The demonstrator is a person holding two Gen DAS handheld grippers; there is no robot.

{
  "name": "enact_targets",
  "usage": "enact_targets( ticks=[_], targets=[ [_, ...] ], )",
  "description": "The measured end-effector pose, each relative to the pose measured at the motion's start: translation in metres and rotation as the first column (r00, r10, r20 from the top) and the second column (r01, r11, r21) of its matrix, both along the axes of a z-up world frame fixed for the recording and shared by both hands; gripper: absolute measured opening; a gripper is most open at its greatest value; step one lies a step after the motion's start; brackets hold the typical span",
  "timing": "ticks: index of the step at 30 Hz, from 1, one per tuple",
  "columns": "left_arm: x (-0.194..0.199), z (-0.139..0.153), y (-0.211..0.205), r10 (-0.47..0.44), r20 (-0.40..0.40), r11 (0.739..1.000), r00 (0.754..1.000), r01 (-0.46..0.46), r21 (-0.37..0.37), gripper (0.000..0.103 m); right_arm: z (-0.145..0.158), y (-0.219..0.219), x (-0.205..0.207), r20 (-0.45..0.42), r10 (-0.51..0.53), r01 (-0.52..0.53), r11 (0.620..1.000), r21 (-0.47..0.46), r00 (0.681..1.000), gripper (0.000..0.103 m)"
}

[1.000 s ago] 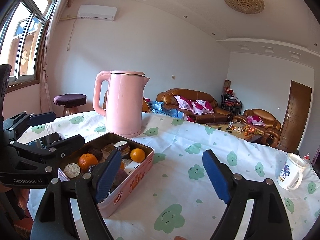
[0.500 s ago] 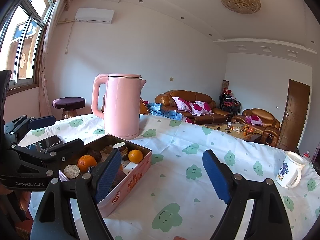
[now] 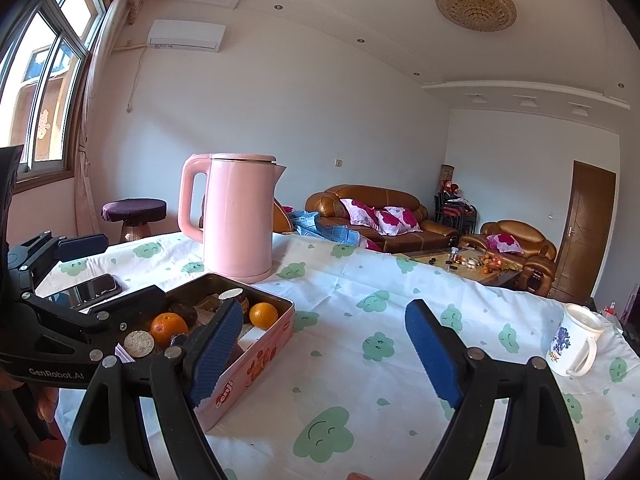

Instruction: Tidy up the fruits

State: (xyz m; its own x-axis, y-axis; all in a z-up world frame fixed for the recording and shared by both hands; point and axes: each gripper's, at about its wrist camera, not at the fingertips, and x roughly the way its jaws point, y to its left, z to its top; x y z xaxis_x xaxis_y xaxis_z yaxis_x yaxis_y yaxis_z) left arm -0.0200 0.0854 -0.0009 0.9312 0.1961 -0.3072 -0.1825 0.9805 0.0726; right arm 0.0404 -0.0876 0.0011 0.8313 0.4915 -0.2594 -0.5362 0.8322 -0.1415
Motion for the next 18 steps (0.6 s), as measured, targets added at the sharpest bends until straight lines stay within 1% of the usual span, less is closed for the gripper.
enact_targets(
  ticks=[8,11,18],
  targets=[
    [0.003,0.003,-0.007,-0.018,-0.022,1.000,1.000,0.017,-0.005,0.103,0.003,-0.015,0.004,-0.001,-0.030,0.030,0.999,0.024,1.000,0.084],
    [0.003,0.003,-0.010,-0.013,-0.022,1.000,1.000,0.013,0.008,0.103,0.003,-0.019,0.004,-0.005,-0.034,0.035,0.999,0.031,0.999,0.084],
    [0.003,0.002,-0.013,-0.020,-0.029,1.000,0.999,0.021,0.014,0.103,0.000,-0.022,0.005,-0.012,-0.035,0.035,0.999,0.024,0.999,0.084]
  ],
)
